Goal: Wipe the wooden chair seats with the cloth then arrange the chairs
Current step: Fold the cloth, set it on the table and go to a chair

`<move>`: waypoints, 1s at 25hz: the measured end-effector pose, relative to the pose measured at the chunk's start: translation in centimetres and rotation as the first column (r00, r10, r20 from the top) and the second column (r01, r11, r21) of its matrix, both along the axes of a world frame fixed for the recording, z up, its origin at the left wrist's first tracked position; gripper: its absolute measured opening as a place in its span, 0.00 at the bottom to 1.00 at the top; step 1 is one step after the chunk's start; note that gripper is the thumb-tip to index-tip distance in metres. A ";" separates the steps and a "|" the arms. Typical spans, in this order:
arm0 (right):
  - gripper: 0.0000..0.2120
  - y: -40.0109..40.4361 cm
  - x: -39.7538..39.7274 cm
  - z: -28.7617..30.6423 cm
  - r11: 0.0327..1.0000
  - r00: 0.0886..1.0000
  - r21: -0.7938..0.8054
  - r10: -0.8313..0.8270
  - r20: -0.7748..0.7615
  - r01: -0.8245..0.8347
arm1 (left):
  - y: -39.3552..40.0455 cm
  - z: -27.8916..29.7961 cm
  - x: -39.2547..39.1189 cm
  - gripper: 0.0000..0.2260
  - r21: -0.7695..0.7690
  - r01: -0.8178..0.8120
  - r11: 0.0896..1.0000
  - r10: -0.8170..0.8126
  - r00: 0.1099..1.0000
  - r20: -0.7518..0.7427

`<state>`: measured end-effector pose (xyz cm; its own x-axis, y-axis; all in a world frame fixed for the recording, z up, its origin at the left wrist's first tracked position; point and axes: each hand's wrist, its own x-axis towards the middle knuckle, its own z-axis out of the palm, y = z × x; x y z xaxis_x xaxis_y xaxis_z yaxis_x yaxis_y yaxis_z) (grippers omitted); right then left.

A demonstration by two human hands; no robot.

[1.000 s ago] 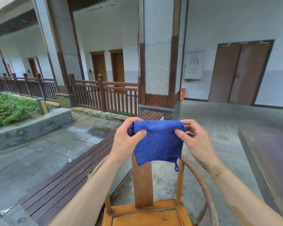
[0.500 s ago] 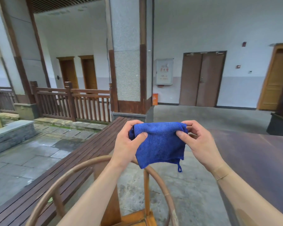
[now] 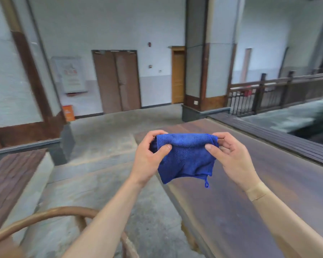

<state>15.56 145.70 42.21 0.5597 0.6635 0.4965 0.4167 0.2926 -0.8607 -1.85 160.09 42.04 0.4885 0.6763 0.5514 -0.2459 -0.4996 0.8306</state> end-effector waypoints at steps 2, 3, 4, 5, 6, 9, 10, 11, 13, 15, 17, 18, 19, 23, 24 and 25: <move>0.11 -3.2 0.3 -0.5 0.993 0.993 -0.019 -0.117 0.000 0.117 | -1.2 -0.6 2.1 0.11 0.000 0.121 0.993 -0.121 0.993 -0.009; 0.11 -4.9 0.3 -0.8 0.983 0.984 -0.032 -0.180 0.004 0.180 | -2.0 -1.0 3.0 0.11 -0.007 0.176 0.984 -0.177 0.984 -0.013; 0.11 -6.6 0.1 -1.2 0.969 0.970 -0.040 -0.243 0.003 0.243 | -2.9 -1.3 3.9 0.11 -0.009 0.237 0.972 -0.237 0.971 -0.013; 0.11 -8.4 -0.2 -1.6 0.950 0.951 -0.043 -0.310 -0.002 0.310 | -3.9 -1.6 4.8 0.11 -0.008 0.301 0.954 -0.301 0.953 -0.021; 0.10 -10.0 -0.6 -1.9 0.932 0.932 -0.047 -0.361 -0.011 0.360 | -4.9 -2.0 5.6 0.11 -0.008 0.352 0.936 -0.352 0.936 -0.028; 0.09 -15.9 -2.0 -2.8 0.846 0.848 -0.093 -0.529 -0.037 0.524 | -9.1 -3.1 8.2 0.11 -0.043 0.523 0.851 -0.525 0.850 -0.045; 0.09 -18.2 -2.5 -2.8 0.802 0.805 -0.106 -0.593 -0.028 0.587 | -11.0 -3.4 9.2 0.11 -0.049 0.583 0.811 -0.585 0.810 -0.049; 0.09 -20.6 -3.0 -2.8 0.754 0.758 -0.116 -0.652 -0.015 0.647 | -13.0 -3.5 10.2 0.11 -0.053 0.640 0.767 -0.642 0.765 -0.053; 0.09 -25.8 -4.3 -2.7 0.655 0.660 -0.124 -0.751 0.002 0.745 | -17.6 -3.7 12.0 0.11 -0.052 0.739 0.672 -0.740 0.670 -0.051; 0.09 -31.0 -6.0 -2.4 0.549 0.554 -0.127 -0.833 0.005 0.826 | -22.8 -3.5 13.3 0.10 -0.043 0.812 0.582 -0.813 0.581 -0.042; 0.08 -36.1 -8.0 -2.2 0.452 0.455 -0.119 -0.890 0.004 0.884 | -28.4 -3.3 14.3 0.10 -0.048 0.871 0.489 -0.872 0.488 -0.032; 0.08 -38.6 -9.1 -2.2 0.406 0.409 -0.115 -0.912 0.004 0.906 | -31.3 -3.3 14.6 0.10 -0.054 0.898 0.437 -0.899 0.436 -0.029; 0.08 -41.3 -10.4 -2.3 0.348 0.351 -0.112 -0.936 0.005 0.931 | -34.4 -3.2 14.8 0.10 -0.058 0.922 0.382 -0.924 0.381 -0.028; 0.09 -51.7 -15.6 -2.4 0.126 0.129 -0.097 -0.991 0.021 0.987 | -46.9 -3.1 13.9 0.10 -0.068 0.983 0.173 -0.985 0.171 -0.037; 0.09 -54.3 -17.0 -2.4 0.070 0.073 -0.099 -0.997 0.028 0.993 | -50.0 -3.0 13.3 0.11 -0.067 0.990 0.122 -0.992 0.120 -0.037; 0.09 -57.1 -18.7 -2.5 0.004 0.008 -0.096 -0.999 0.036 0.995 | -53.6 -3.0 12.6 0.12 -0.066 0.996 0.059 -0.998 0.057 -0.039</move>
<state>-3.15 88.58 39.72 0.7124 -0.5382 0.4504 0.2118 -0.4469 -0.8691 10.72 106.50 39.02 0.7391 -0.4664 0.4859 -0.4547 0.1868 0.8709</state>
